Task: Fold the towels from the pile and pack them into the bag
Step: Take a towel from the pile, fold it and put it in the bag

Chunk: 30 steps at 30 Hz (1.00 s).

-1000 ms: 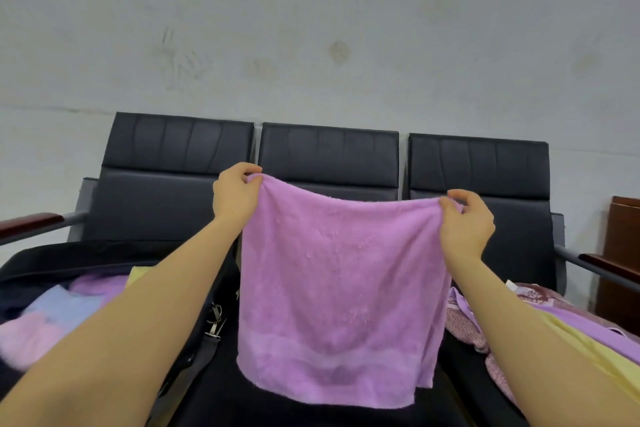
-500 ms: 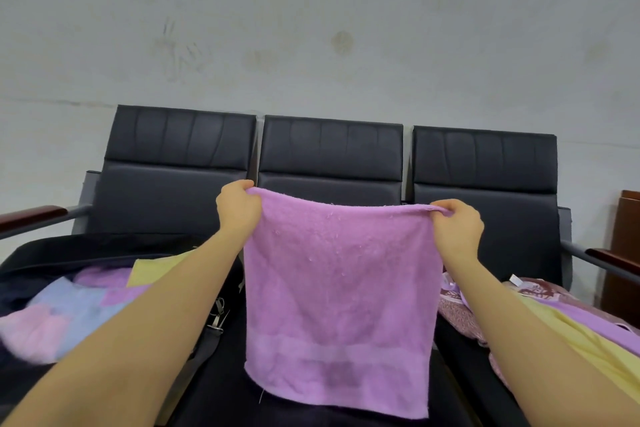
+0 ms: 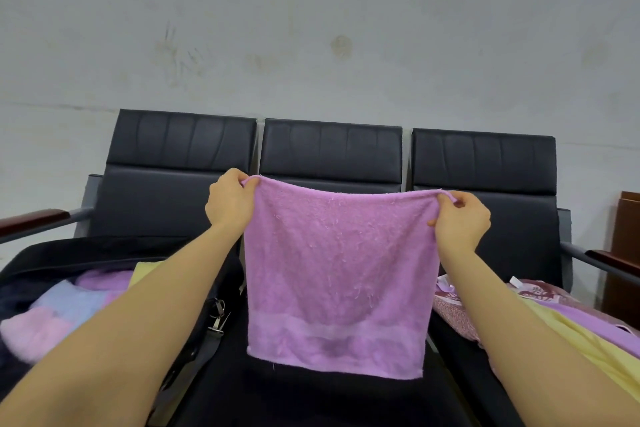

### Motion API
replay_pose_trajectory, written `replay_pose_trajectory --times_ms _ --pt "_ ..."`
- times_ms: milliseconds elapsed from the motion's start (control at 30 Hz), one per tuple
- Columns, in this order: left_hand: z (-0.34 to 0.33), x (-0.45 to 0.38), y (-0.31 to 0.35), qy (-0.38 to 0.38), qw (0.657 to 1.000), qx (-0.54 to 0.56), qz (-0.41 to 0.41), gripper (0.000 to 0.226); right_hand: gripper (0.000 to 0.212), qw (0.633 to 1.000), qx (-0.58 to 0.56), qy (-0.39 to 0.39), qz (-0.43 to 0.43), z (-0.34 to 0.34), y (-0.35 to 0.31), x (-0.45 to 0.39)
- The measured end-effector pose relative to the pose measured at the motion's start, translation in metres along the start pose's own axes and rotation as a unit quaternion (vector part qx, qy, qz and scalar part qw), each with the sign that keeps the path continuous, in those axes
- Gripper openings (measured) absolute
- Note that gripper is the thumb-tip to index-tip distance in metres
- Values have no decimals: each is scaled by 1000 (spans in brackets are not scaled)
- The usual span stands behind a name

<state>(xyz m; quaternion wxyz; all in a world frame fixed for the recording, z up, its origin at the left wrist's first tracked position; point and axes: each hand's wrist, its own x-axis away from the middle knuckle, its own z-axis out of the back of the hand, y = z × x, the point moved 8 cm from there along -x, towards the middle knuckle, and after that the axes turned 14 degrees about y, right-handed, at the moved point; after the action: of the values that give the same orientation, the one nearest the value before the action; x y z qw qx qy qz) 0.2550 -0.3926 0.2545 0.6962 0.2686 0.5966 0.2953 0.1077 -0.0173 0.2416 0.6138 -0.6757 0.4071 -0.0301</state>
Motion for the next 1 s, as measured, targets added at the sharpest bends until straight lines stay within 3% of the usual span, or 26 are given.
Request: replay_pose_trajectory --times_ms 167,500,700,1000 --pt "4 0 -1 1 996 72 50 17 6 1000 -4 12 4 3 -6 -3" --pt "-14 30 -48 -20 977 150 152 6 12 998 42 -34 -21 0 35 8" --pt "-62 41 -82 -50 967 155 194 7 6 995 50 -77 -44 -27 90 4" --pt "-152 21 -95 -81 967 145 192 11 7 990 56 -114 -68 -103 145 -16"
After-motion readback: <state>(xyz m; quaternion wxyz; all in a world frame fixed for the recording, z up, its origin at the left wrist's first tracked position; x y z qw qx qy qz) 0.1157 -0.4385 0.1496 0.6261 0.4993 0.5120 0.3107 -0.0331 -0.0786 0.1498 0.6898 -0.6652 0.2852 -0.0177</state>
